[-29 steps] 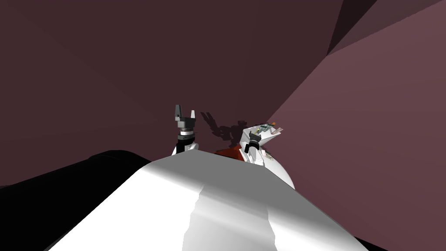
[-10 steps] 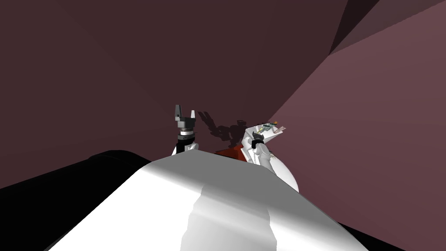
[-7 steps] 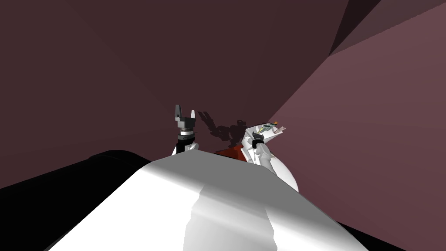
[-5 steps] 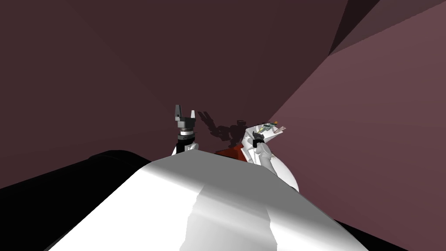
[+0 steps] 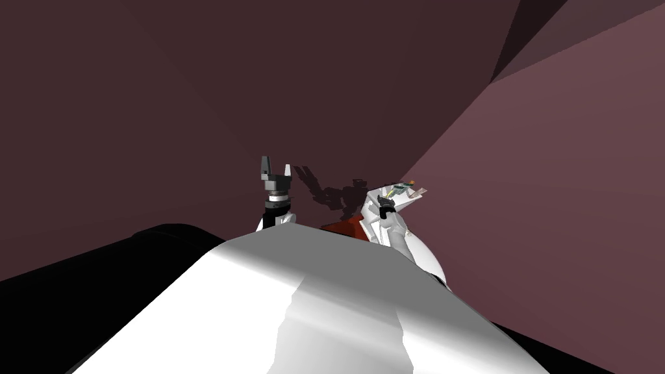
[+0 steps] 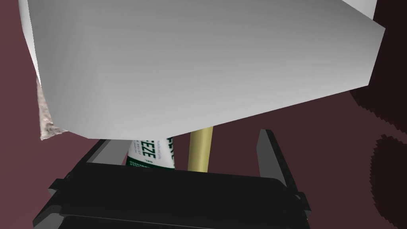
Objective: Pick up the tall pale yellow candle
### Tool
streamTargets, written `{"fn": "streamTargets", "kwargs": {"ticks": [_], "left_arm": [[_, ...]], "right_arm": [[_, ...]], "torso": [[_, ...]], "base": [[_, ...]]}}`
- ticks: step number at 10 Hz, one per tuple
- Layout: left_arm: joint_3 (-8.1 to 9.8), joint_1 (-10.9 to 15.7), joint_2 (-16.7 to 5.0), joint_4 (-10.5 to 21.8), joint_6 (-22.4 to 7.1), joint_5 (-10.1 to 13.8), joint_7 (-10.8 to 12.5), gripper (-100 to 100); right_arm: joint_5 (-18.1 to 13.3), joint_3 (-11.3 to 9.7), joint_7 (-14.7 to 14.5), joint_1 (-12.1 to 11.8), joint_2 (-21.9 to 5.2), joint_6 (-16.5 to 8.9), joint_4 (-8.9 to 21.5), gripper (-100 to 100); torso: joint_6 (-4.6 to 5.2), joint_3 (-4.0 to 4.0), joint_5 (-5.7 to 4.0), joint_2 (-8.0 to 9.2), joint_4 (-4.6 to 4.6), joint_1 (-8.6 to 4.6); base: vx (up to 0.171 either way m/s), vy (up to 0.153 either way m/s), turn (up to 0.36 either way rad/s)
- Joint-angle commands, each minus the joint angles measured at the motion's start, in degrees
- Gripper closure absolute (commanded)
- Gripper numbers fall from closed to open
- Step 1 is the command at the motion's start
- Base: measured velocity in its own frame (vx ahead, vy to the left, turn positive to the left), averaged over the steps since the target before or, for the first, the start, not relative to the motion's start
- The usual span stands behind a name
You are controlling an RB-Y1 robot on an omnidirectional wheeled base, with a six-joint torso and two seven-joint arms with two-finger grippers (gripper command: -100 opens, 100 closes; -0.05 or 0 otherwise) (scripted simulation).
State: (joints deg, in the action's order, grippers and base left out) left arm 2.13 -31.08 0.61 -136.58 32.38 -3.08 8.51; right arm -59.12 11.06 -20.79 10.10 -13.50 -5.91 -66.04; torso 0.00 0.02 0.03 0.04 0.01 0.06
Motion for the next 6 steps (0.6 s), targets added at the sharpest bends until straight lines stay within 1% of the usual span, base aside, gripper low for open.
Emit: {"fn": "streamTargets", "kwargs": {"ticks": [1,2,4,5,6], "left_arm": [[0.0,0.0,0.0,0.0,0.0,0.0,0.0,0],[0.0,0.0,0.0,0.0,0.0,0.0,0.0,0],[0.0,0.0,0.0,0.0,0.0,0.0,0.0,0],[0.0,0.0,0.0,0.0,0.0,0.0,0.0,0],[0.0,0.0,0.0,0.0,0.0,0.0,0.0,0]], "right_arm": [[2.9,2.9,-2.9,1.1,0.4,2.9,2.1,-100],[4.3,3.3,-4.5,1.1,0.4,3.9,2.1,-100],[4.3,3.3,-7.3,1.1,0.4,3.9,2.1,-100],[7.2,6.1,-9.2,3.6,0.8,6.7,5.0,-100],[8.8,7.5,-10.7,3.6,0.8,8.0,5.7,-100]], "torso": [[0.0,0.0,0.0,0.0,0.0,0.0],[0.0,0.02,0.02,0.04,0.0,0.1],[0.0,0.0,0.0,-0.01,0.0,-0.01],[0.0,-0.01,-0.01,-0.02,-0.01,-0.08],[0.0,0.0,0.0,0.0,0.0,0.02]], "base": [[-0.02,0.057,-0.02],[-0.009,0.043,-0.002],[0.0,0.007,0.001],[-0.012,0.034,-0.03],[-0.011,0.059,-0.018]]}}
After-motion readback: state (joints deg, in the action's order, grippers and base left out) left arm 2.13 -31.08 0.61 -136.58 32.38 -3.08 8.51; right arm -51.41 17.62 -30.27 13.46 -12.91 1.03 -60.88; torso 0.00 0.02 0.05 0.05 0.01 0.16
